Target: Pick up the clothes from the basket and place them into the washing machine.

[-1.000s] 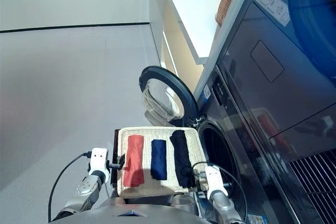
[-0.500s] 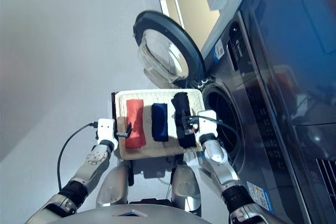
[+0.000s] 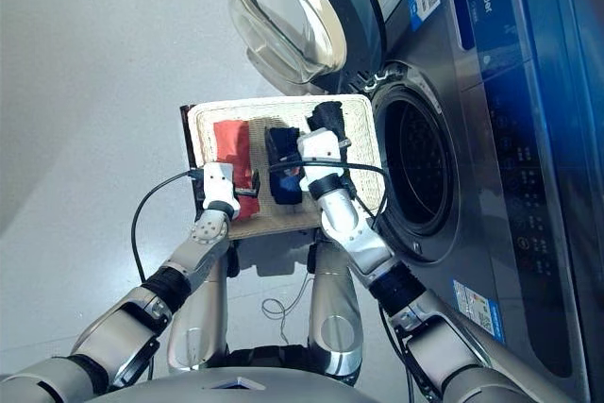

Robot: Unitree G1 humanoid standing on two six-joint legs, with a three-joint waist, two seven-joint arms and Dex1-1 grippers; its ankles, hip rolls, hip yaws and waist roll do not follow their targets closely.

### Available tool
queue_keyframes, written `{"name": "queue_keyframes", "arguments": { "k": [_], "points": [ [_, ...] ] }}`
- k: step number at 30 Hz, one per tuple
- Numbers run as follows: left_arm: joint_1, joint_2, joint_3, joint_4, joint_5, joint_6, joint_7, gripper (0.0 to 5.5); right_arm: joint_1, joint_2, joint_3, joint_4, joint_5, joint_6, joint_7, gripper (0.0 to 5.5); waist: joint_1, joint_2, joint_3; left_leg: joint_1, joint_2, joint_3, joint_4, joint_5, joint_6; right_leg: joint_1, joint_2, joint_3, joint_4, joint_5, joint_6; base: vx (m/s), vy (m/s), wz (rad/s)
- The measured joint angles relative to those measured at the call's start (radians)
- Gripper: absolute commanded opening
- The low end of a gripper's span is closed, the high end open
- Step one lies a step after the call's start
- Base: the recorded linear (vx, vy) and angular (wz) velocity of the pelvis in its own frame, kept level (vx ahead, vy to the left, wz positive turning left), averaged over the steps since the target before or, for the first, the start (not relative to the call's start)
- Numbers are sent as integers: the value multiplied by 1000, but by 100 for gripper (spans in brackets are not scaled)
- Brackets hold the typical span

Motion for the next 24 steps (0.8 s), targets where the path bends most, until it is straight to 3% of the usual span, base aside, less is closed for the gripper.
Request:
{"name": "queue_keyframes", "arguments": {
  "k": [9,14,20,21,24],
  "points": [
    [-83,-41,65,165,-90,3,59,550,-79,20,54,-2,1,-2,-43,550,-18,-11,4,-111,5,4,48,1,1,-123,2,14,58,-9,0,-41,-3,-4],
    [-154,-48,75,227,-128,25,79,550,-103,19,72,-27,4,-2,-54,550,-23,-15,5,-156,7,6,73,1,4,-168,4,19,77,-8,-5,0,0,0],
    [-195,-47,109,289,-139,25,47,550,-147,20,73,-48,32,-40,-49,550,-39,-25,4,-204,14,8,107,-12,1,-212,8,25,100,-11,-3,0,0,0],
    [-222,-55,117,324,-161,44,49,550,-148,29,87,-53,46,-44,-48,550,-45,-32,4,-211,16,9,119,-18,2,-218,11,28,102,-12,-6,0,0,0],
    [-245,-52,134,332,-166,46,48,550,-151,37,99,-63,65,-45,-48,550,-48,-43,4,-233,22,16,129,-22,-1,-247,18,39,111,-11,-8,0,0,0]
  ]
}}
